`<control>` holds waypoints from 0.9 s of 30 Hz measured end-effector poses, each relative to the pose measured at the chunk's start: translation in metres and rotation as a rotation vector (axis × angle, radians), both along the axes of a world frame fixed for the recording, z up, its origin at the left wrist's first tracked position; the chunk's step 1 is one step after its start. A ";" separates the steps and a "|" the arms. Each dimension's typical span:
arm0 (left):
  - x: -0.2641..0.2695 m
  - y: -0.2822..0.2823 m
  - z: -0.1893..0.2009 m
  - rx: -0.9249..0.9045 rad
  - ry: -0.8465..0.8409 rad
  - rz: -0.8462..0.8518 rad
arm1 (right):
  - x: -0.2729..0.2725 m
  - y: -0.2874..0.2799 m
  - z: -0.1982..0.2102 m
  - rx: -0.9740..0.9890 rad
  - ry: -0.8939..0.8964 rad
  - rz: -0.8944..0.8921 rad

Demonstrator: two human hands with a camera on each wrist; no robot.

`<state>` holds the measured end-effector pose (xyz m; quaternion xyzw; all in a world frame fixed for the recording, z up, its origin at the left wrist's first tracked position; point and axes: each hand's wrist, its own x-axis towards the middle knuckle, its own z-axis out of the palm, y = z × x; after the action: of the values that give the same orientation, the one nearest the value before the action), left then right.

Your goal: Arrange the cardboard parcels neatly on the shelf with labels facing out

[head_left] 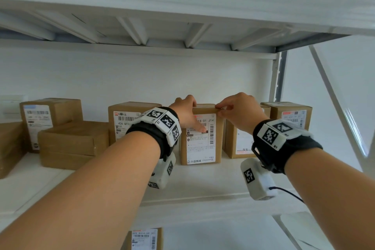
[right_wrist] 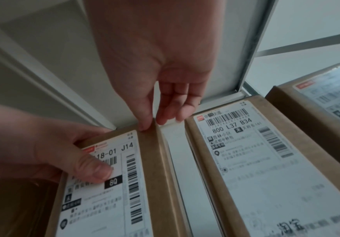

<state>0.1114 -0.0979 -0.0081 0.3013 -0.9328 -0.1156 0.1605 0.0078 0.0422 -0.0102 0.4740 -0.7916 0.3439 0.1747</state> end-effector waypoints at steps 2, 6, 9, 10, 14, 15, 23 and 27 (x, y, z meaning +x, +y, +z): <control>-0.005 -0.002 0.001 -0.005 -0.006 -0.009 | -0.004 -0.003 0.000 0.007 0.011 -0.021; -0.015 -0.005 0.003 -0.007 -0.028 -0.032 | -0.014 -0.009 0.000 0.011 -0.030 -0.026; -0.019 -0.006 0.004 -0.023 -0.041 -0.048 | -0.020 -0.011 -0.002 0.001 -0.065 -0.024; -0.021 -0.006 0.004 -0.027 -0.043 -0.052 | -0.022 -0.011 -0.003 0.001 -0.068 -0.025; -0.024 -0.006 0.003 -0.025 -0.042 -0.047 | -0.026 -0.011 -0.002 0.016 -0.097 -0.026; -0.024 -0.006 0.003 -0.019 -0.042 -0.045 | -0.025 -0.011 -0.002 0.019 -0.103 -0.025; -0.005 0.005 0.021 -0.049 -0.106 -0.021 | -0.005 -0.007 0.006 0.130 -0.011 -0.035; 0.025 0.009 0.042 -0.090 -0.045 -0.008 | 0.017 -0.011 0.023 0.062 0.043 -0.010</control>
<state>0.1360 -0.0886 0.0334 0.2927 -0.9416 -0.0674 0.1523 0.0244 0.0317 0.0125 0.4825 -0.8002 0.3082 0.1787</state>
